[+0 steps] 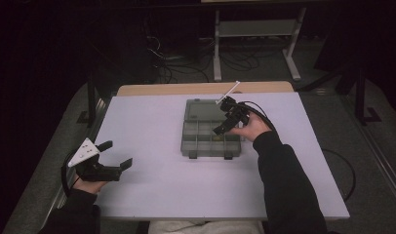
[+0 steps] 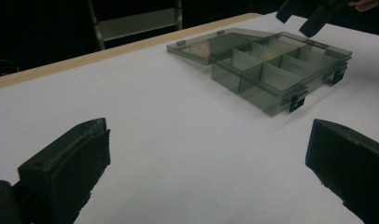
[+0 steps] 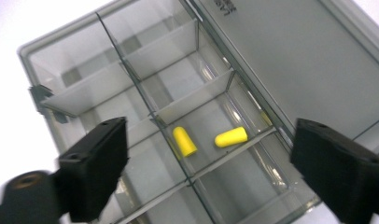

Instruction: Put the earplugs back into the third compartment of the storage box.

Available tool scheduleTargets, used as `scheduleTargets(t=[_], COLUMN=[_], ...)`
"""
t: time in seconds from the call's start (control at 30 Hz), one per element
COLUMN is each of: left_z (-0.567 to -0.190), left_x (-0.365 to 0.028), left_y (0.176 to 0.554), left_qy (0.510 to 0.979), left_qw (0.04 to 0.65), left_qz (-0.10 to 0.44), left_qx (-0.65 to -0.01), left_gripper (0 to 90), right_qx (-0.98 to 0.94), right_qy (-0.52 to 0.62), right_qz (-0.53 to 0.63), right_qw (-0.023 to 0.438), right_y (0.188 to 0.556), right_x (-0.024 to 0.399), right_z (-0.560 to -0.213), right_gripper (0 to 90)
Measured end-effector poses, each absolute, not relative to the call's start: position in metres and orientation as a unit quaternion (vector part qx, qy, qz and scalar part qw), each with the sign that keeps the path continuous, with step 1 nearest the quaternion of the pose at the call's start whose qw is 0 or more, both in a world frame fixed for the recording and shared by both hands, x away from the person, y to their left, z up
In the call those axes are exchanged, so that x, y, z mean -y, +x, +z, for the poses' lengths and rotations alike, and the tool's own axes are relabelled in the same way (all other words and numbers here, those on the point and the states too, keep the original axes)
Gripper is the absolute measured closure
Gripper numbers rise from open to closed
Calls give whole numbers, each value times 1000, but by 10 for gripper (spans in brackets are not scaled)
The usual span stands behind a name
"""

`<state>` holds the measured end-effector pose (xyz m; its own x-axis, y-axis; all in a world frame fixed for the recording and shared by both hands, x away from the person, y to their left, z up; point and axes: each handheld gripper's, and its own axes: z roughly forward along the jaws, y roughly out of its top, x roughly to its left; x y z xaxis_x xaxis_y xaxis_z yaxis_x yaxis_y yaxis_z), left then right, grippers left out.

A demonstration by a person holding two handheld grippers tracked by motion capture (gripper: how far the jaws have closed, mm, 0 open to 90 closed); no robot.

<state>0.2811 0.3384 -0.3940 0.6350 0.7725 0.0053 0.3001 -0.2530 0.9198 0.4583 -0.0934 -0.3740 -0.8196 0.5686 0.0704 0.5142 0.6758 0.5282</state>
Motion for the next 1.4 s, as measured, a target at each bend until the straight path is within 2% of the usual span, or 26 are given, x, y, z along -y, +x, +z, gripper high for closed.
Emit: scheduleTargets(t=[0.1,0.8,1.27,1.4], left_z=[-394,-394,-394,-395], left_x=[-338,-337,-337,-337], left_y=[281,281,282,282], left_qy=[755,755,757,758], left_qw=[497,497,496,495], left_qz=[238,237,236,235], left_qx=[-355,-357,-355,-355], left_gripper=[0,0,0,0], right_qx=[-908,-886,-867,-861], right_qy=[300,323,333,336], right_qz=[285,321,357,366], right_qw=[59,89,94,109], right_y=[453,416,391,381], right_x=[98,139,171,178], right_z=[-369,-356,-367,-374], right_gripper=[4,0,0,0])
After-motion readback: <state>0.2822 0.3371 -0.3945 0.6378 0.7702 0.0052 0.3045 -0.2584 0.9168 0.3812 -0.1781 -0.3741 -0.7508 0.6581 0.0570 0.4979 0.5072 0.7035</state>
